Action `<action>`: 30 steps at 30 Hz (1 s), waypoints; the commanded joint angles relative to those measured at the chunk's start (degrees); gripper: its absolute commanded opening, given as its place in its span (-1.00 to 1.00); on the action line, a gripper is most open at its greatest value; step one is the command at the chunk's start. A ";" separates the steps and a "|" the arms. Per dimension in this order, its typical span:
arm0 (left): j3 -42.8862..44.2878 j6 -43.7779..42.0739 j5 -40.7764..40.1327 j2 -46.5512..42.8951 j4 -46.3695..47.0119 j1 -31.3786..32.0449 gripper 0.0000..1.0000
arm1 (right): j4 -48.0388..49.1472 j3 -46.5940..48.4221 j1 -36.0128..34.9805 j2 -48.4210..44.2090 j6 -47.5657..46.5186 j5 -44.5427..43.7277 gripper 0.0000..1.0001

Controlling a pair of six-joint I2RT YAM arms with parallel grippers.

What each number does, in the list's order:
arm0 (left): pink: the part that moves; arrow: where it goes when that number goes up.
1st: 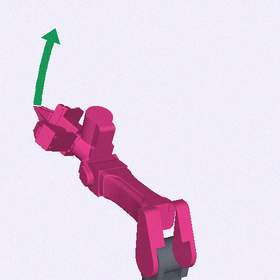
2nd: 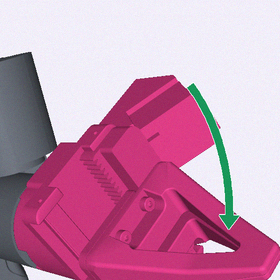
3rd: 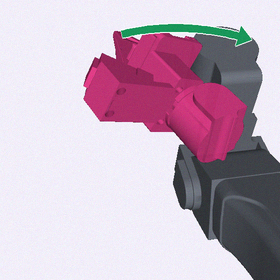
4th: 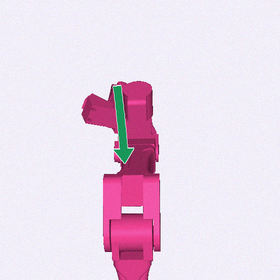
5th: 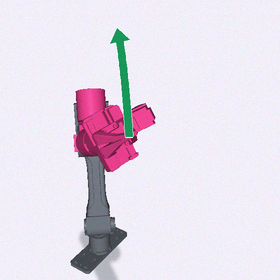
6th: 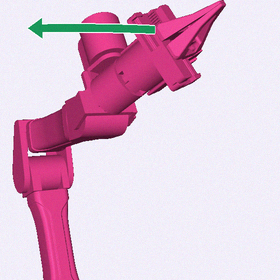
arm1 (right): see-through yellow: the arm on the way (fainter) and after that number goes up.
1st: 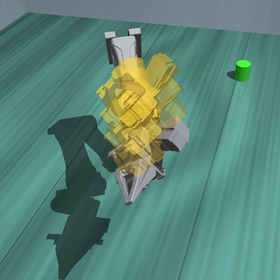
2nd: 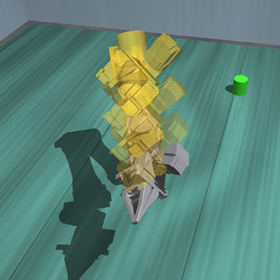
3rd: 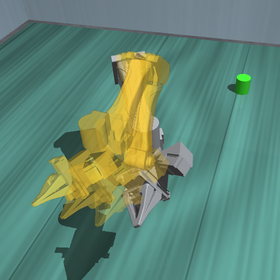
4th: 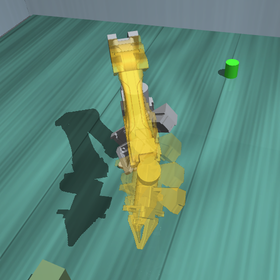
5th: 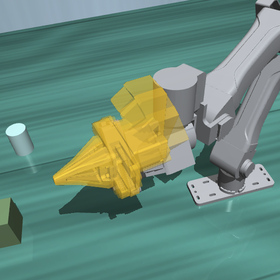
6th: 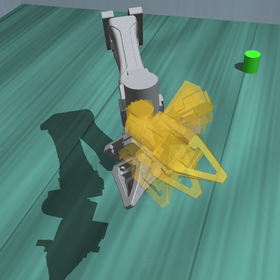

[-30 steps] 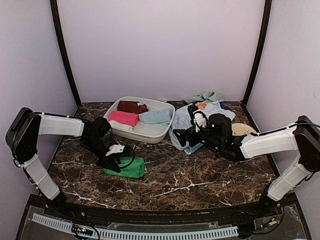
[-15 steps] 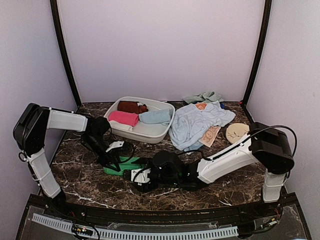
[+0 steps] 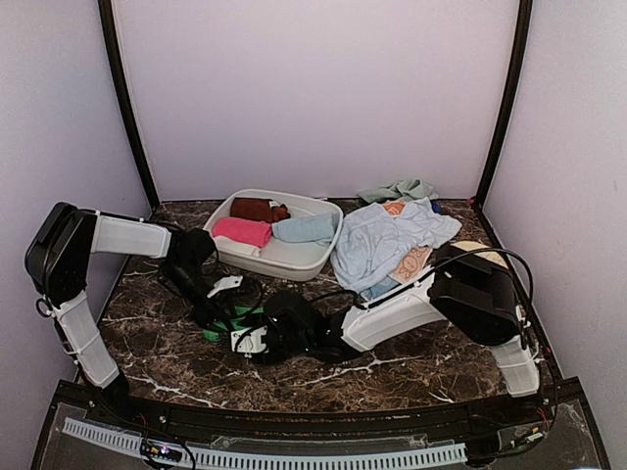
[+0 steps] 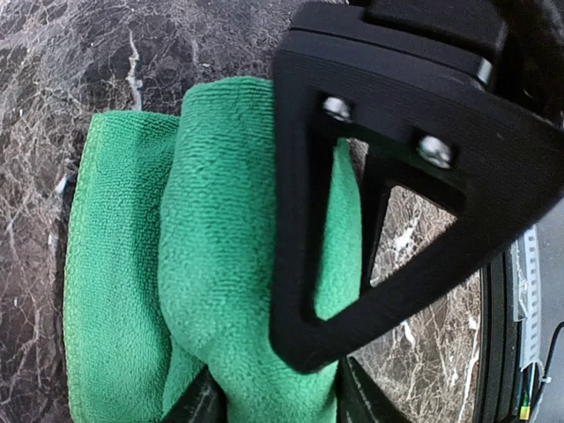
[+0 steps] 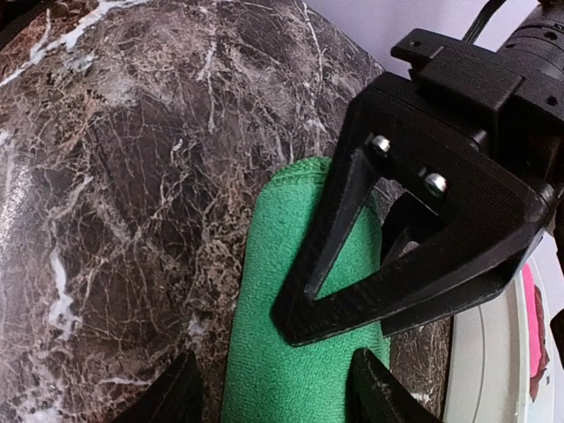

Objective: Roll the towels
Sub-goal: Roll the towel at the center of the board.

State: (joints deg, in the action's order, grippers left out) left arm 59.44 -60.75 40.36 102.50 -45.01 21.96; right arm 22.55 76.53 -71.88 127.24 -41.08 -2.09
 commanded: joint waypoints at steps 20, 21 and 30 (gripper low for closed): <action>-12.92 -5.71 0.07 -23.36 -2.71 -15.94 0.65 | -20.29 8.19 5.29 6.54 14.48 4.37 0.01; -13.23 -5.86 0.11 -24.10 -2.75 -16.09 0.65 | -21.16 8.85 5.57 6.87 15.22 4.59 0.02; -10.22 -7.28 5.95 -24.81 -5.04 -15.55 0.54 | -27.05 13.34 6.87 9.13 20.80 11.10 0.09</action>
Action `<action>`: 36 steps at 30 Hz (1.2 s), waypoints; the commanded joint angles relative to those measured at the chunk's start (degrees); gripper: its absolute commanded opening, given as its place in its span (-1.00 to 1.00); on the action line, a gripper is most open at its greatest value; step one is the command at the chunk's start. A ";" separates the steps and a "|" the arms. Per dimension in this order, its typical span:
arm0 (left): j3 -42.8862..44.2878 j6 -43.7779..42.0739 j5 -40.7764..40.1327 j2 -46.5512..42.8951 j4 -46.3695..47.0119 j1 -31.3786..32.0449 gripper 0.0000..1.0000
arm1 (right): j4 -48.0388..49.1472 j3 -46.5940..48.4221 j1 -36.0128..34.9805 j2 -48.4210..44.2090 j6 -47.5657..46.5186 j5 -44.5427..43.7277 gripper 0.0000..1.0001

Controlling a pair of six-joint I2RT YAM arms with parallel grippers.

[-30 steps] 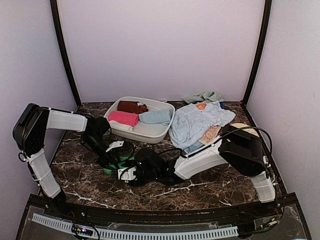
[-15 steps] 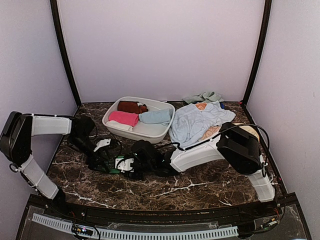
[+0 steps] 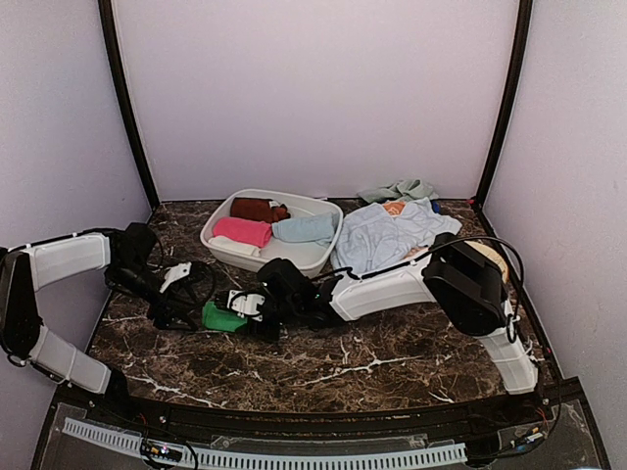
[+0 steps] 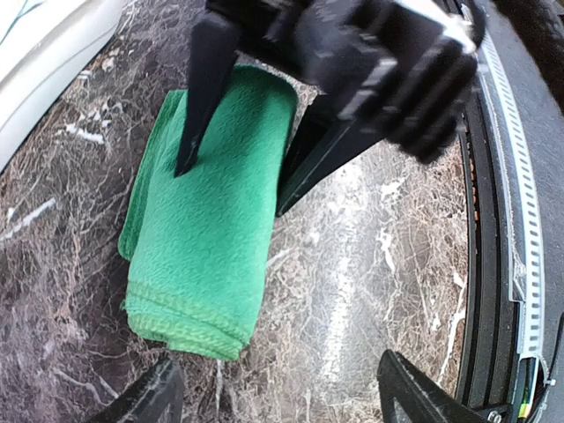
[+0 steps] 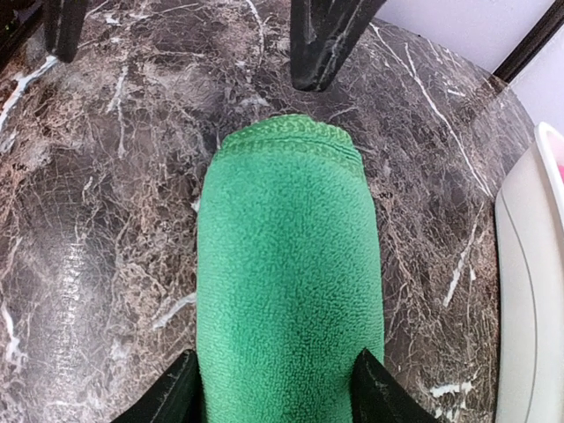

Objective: Roll the towels
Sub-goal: Roll the towel at the center of the board, then pick up the towel from the center of the board.

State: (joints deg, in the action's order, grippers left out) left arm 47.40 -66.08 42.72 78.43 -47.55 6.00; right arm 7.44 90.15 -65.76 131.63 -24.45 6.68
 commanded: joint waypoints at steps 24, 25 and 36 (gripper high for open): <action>1.55 -3.88 3.49 -3.47 -6.05 -14.43 0.46 | -20.98 9.46 3.38 11.44 6.31 4.45 -0.59; 1.56 -3.51 3.32 -3.70 -6.41 -15.24 0.46 | -21.22 9.73 3.92 11.41 6.73 4.79 -0.80; 2.53 4.54 -0.75 -9.53 -8.41 -18.23 0.40 | -16.16 4.08 6.57 -3.16 8.08 3.44 -1.00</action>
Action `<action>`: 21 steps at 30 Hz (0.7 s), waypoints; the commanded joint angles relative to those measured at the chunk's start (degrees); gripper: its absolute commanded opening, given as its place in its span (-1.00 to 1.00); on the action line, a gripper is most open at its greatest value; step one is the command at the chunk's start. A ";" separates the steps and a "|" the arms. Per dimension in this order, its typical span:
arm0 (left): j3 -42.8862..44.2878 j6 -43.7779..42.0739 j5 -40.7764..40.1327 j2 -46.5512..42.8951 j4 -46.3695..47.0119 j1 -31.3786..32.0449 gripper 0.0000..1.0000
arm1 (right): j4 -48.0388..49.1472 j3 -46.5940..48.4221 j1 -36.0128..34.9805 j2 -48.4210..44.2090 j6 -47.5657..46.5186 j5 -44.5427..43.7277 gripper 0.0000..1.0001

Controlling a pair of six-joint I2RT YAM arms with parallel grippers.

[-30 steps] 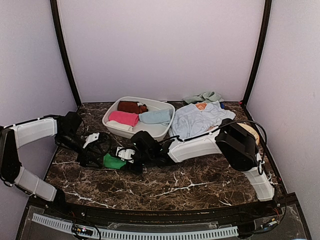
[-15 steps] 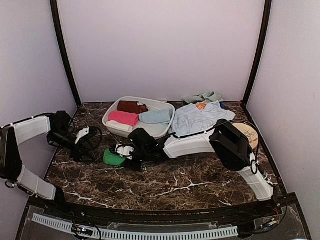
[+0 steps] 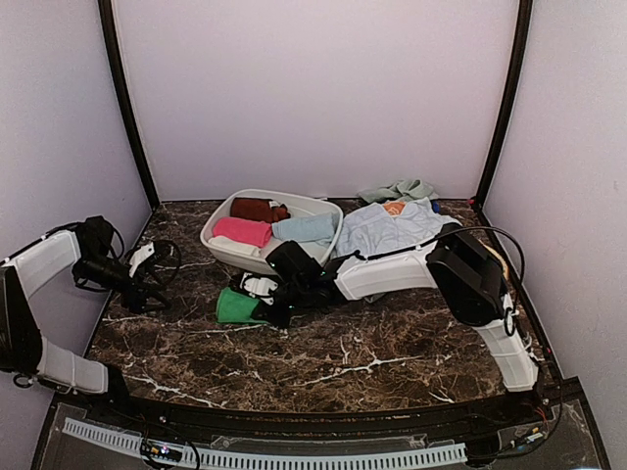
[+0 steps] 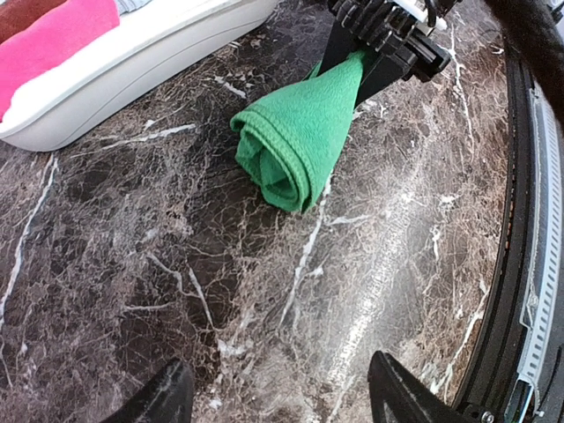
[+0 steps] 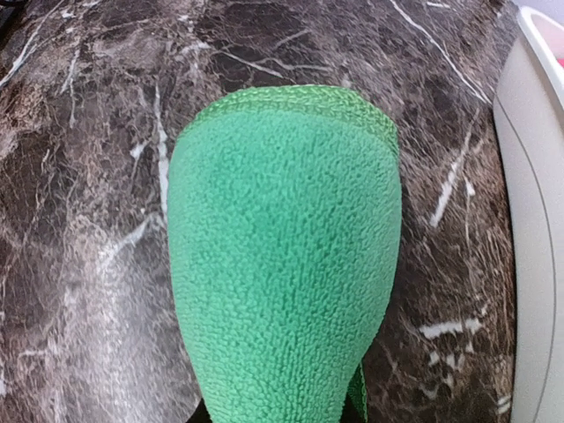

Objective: Roll the towels
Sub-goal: Pick up the towel from the center of the board.

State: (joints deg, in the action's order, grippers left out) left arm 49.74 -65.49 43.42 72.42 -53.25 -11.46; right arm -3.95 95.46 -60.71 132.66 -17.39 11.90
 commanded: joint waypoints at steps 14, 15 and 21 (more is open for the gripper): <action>4.66 18.36 -6.59 -7.95 9.61 -1.98 0.88 | -7.01 15.35 12.64 -10.84 3.97 -8.36 -1.00; 5.10 18.43 -6.52 -7.20 9.52 -1.98 0.88 | -6.65 16.28 13.40 -10.54 3.35 -9.67 -1.00; 6.63 17.61 -6.10 -1.56 7.96 -1.98 0.77 | -7.05 24.22 17.17 -6.50 -2.81 -16.03 -1.00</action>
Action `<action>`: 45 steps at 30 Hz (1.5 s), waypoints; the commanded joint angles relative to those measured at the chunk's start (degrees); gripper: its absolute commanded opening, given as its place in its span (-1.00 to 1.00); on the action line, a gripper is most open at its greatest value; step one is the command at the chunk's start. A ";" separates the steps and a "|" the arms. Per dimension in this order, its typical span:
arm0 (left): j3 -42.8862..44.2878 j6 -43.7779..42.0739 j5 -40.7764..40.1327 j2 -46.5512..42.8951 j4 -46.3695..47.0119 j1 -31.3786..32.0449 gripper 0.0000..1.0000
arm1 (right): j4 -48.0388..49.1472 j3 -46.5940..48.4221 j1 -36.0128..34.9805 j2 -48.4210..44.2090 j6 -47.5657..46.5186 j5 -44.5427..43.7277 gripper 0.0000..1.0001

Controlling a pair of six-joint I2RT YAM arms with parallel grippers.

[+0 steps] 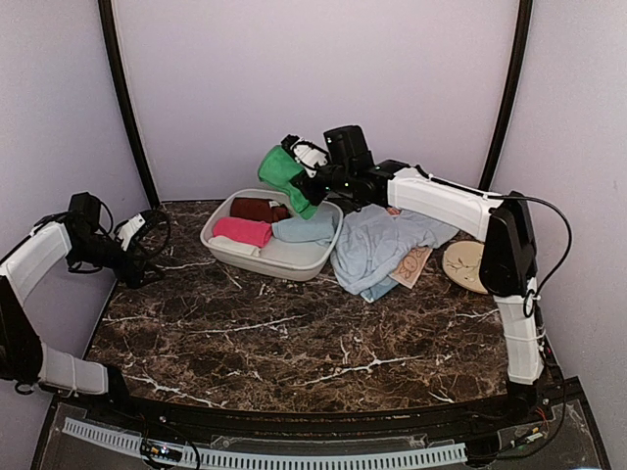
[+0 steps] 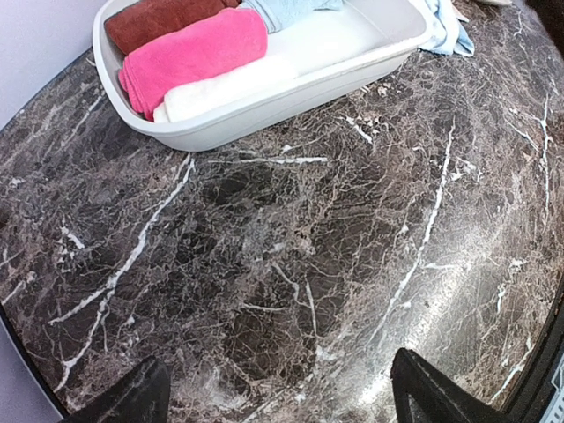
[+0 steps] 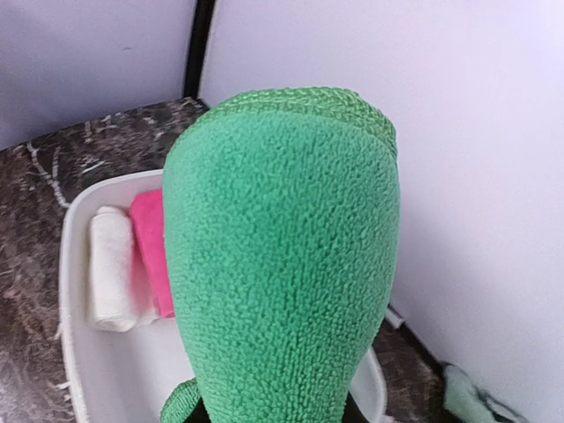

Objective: Roll the towels
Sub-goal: Pick up the towel from the center of the board, then place the towel in the storage box.

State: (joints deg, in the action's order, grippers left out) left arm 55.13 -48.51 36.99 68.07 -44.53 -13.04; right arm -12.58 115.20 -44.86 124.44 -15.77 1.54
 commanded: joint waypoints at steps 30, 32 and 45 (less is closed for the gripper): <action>-0.94 0.78 -1.66 4.26 1.18 -0.41 0.70 | -8.79 3.71 -3.02 18.09 -20.67 -12.78 -1.00; -1.06 0.65 -1.73 4.39 1.20 -0.43 0.70 | -9.33 4.46 -2.82 19.34 -20.36 -12.99 -1.00; -1.34 0.26 -1.31 5.32 0.80 -0.41 0.65 | -2.99 8.88 -1.74 25.43 -25.90 -27.17 -1.00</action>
State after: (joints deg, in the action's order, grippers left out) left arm 54.89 -47.55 35.09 73.93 -43.33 -13.04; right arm -17.04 123.28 -47.57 146.87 -38.44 -19.55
